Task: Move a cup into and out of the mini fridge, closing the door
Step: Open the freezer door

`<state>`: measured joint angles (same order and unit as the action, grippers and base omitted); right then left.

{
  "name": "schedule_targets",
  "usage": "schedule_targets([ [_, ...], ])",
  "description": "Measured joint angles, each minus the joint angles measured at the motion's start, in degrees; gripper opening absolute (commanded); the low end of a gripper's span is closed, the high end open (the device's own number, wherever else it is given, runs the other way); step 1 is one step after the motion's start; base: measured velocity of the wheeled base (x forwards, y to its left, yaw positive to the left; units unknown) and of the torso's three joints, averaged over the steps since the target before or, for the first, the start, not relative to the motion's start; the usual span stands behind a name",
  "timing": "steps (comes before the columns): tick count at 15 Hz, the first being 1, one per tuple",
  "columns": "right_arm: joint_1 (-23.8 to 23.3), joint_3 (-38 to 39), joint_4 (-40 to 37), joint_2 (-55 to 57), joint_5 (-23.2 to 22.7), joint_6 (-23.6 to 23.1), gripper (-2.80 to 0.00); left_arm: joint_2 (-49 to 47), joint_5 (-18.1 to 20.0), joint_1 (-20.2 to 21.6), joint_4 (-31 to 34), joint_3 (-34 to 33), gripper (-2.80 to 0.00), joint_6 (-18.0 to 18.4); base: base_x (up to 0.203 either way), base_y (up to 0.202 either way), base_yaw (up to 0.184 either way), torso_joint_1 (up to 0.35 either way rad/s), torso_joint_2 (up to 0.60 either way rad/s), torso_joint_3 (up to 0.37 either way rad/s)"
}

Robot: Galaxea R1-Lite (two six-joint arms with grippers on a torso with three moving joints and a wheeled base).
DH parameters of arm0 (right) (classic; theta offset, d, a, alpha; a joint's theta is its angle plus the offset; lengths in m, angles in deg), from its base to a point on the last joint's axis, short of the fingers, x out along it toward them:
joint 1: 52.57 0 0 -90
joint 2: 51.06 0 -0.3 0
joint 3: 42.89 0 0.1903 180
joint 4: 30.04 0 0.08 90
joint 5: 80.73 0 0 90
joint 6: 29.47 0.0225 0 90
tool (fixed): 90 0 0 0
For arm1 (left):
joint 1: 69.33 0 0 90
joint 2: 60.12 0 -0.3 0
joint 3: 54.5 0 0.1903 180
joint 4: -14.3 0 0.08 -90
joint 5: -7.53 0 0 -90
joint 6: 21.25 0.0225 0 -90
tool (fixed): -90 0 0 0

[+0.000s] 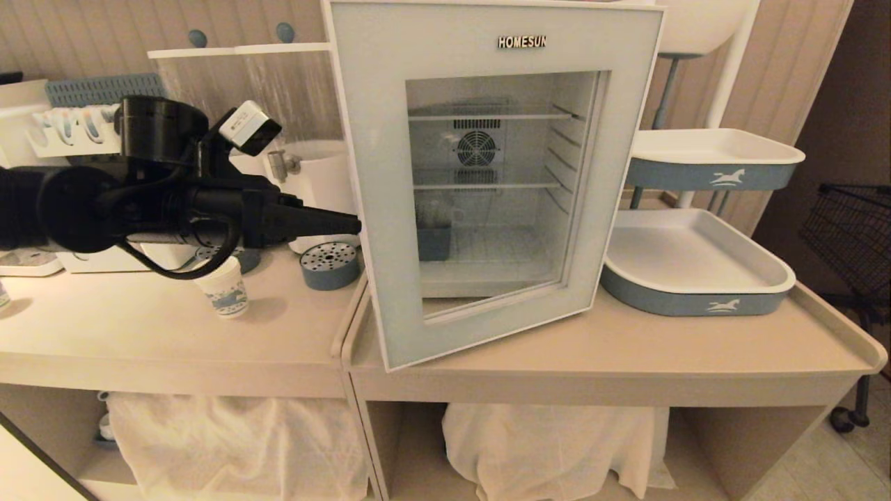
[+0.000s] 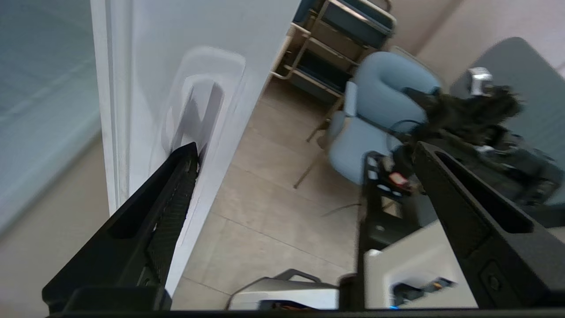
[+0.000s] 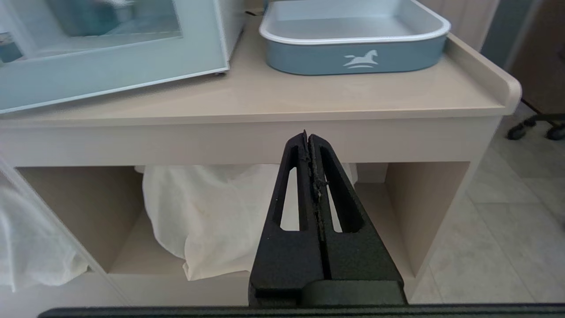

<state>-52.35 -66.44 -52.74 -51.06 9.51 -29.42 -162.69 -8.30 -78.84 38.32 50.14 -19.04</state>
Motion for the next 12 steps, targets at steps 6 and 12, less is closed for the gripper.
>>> schedule_targets([
  [6, 0.07, -0.02, -0.10, 0.00, 0.02, -0.05, -2.80, 23.35, -1.25, -10.46, -0.47, -15.10, 0.00, -9.75, 0.000, 0.000, 0.000, 0.000, 0.00, 0.000],
  [12, -0.10, -0.09, -0.06, 0.00, 0.02, -0.05, -2.80, 48.78, -18.21, -13.43, 0.66, -28.57, 0.00, -21.70, 0.000, 0.000, 0.000, 0.000, 0.00, 0.000],
])
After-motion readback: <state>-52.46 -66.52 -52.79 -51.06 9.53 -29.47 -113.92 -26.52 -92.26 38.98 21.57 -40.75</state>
